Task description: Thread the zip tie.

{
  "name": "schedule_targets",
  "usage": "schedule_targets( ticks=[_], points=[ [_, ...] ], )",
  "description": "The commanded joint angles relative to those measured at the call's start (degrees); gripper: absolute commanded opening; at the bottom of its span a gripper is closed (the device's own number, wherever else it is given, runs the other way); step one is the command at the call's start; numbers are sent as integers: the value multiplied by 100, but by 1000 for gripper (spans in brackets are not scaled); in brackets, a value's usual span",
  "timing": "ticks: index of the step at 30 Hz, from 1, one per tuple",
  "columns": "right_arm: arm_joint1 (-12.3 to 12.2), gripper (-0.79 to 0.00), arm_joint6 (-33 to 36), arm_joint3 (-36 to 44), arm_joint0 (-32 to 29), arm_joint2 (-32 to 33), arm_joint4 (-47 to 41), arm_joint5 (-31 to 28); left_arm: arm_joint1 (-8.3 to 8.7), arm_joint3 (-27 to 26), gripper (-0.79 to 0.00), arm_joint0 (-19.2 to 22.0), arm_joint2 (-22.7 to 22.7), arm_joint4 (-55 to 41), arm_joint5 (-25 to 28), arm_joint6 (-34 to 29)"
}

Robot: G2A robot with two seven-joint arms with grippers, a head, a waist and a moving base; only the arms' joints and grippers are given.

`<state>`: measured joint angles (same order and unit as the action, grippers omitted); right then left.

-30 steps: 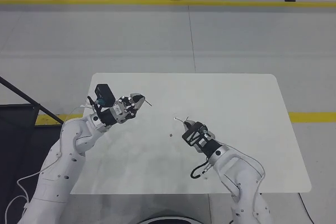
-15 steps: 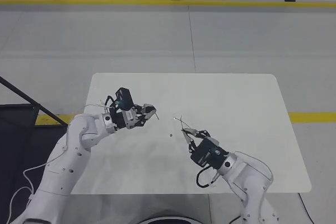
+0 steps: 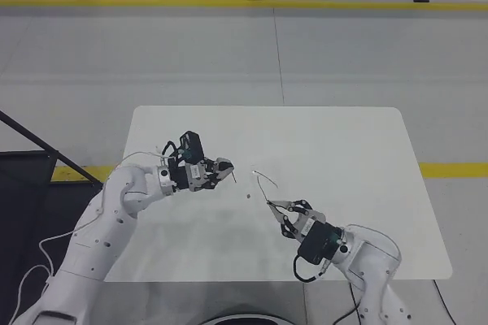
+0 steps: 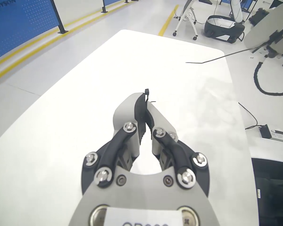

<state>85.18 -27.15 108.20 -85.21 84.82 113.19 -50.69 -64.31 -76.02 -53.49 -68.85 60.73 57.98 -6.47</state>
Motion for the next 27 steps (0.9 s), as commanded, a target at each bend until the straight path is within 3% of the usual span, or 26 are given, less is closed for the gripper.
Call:
schedule_targets(
  ticks=[1, 13, 18, 27],
  points=[
    [-28, -785, -63, 103, 25, -152, 112, 5, -2, -45, -785, -39, 72, -92, -12, -138],
    [-351, -785, -961, 135, 103, -462, 997, -251, 128, 23, -785, 247, 684, -1669, 2, -1175],
    [-430, -785, -886, 73, 134, -483, 953, -82, 249, -32, -785, 379, 914, -2032, 2, -1500],
    [-531, -785, -591, 43, 158, -536, 610, 107, 422, -86, -785, 495, 1189, -2224, 2, -1523]
  ],
)
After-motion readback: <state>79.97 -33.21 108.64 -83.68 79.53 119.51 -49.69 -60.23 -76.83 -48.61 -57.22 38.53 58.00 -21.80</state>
